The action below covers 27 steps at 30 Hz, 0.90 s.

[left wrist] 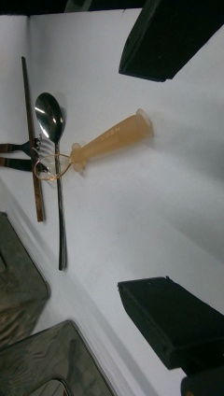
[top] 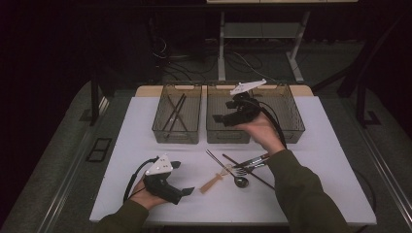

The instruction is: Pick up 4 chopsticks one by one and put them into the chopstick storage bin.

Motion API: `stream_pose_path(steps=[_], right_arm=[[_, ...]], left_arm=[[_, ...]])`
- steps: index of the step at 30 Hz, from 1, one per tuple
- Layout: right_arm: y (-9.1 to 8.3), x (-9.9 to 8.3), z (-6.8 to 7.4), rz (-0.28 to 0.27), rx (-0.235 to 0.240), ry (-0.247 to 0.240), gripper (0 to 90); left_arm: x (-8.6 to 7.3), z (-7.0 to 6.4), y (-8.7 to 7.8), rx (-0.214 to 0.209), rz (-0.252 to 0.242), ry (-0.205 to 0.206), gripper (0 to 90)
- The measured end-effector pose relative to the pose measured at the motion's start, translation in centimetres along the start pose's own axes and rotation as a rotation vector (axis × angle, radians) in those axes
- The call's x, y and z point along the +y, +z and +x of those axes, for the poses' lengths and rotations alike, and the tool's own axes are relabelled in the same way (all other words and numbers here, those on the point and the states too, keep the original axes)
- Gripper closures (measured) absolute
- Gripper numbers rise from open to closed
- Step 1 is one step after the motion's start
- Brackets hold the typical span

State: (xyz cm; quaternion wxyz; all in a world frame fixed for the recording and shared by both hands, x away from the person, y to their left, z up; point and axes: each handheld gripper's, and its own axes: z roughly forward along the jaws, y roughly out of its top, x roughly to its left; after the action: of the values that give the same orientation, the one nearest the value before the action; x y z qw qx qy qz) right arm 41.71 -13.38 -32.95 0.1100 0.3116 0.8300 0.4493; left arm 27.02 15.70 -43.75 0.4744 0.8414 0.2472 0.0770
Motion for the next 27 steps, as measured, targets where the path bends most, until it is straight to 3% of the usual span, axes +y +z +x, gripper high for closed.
stream_pose_path(steps=[14,27], right_arm=[[-3.3,-3.3,0.5,-0.02,0.029,-0.018,23.2],[-4.8,-7.3,0.2,0.005,0.034,-0.008,23.2]], left_arm=[[-0.2,0.1,-0.1,0.009,-0.001,-0.005,0.0],[-0.2,0.1,-0.1,0.011,0.002,-0.007,0.0]])
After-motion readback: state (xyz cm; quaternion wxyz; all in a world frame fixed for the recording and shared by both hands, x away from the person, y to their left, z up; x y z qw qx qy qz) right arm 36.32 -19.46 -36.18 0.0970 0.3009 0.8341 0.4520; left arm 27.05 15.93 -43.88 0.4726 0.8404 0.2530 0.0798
